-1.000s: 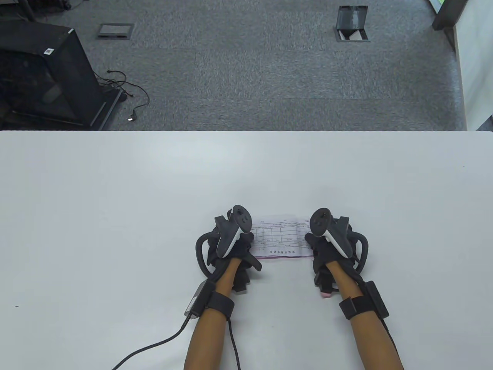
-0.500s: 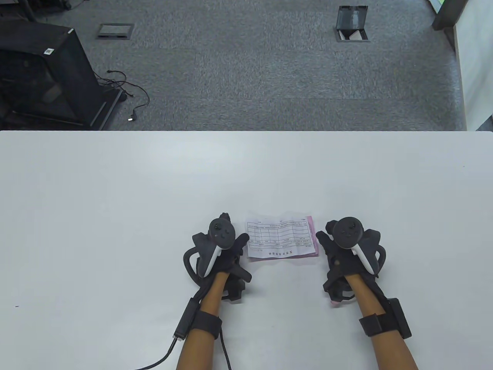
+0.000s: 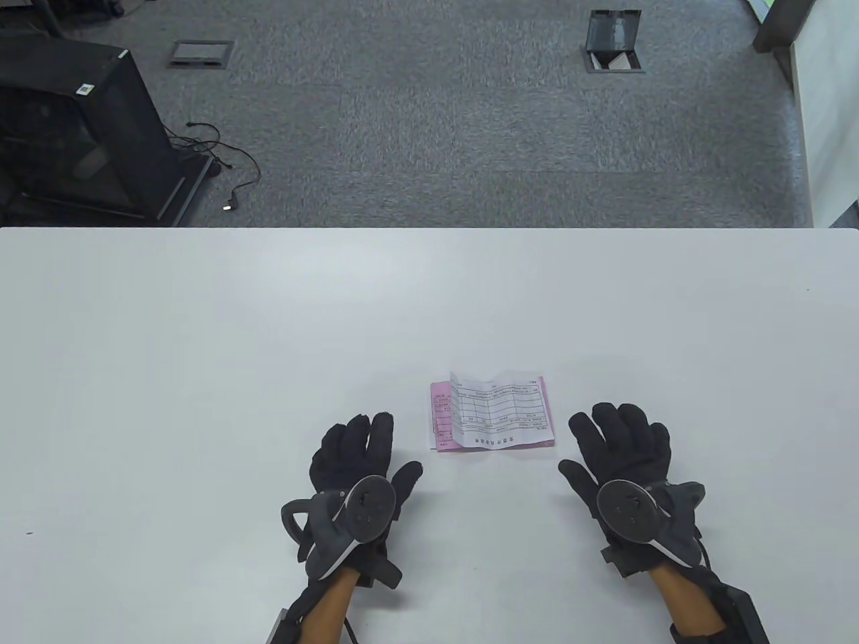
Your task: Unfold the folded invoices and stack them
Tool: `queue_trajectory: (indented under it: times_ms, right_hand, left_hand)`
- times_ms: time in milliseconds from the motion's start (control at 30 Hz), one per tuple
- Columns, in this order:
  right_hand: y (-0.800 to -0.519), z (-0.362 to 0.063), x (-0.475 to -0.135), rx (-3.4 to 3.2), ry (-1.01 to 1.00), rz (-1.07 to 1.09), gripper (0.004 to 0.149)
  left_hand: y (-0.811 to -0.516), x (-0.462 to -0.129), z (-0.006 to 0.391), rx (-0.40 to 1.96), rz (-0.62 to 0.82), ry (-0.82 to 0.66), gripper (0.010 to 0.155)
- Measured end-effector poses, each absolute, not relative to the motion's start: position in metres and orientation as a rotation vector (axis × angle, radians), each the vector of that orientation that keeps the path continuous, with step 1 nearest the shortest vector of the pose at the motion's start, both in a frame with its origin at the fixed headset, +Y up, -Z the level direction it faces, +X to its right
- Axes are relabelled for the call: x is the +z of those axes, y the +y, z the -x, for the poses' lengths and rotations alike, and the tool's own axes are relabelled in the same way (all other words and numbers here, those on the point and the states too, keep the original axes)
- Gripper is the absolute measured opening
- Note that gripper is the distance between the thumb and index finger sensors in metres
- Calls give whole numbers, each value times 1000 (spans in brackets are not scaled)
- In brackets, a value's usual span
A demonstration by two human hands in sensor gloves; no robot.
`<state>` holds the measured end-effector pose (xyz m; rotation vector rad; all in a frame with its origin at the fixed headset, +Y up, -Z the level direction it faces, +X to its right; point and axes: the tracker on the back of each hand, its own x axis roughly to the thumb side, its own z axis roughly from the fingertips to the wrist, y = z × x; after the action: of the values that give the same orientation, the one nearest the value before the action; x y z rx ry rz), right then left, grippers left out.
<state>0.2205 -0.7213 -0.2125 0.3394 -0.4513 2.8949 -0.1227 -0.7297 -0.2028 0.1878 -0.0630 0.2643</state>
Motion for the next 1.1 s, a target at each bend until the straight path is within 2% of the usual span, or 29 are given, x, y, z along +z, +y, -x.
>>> queue_trajectory:
  times_ms: [100,267,567,1100]
  right_hand:
    - [-726,-219,-210,2937,-391,-352,67]
    - [-727,-223,-206,3005,-425,-313,71]
    - [-732,-231,-207,3009,-308,-192,73]
    - [-734,-232,-209,2992,-259,-227,73]
  left_hand:
    - [-732,-201,125,221,-140,-75,78]
    - [-735,-198,125,148,-96,-114,82]
    - [-743,-200,122,216,-19,-128,83]
    - [-746,-201,122,200,-17,-107,84]
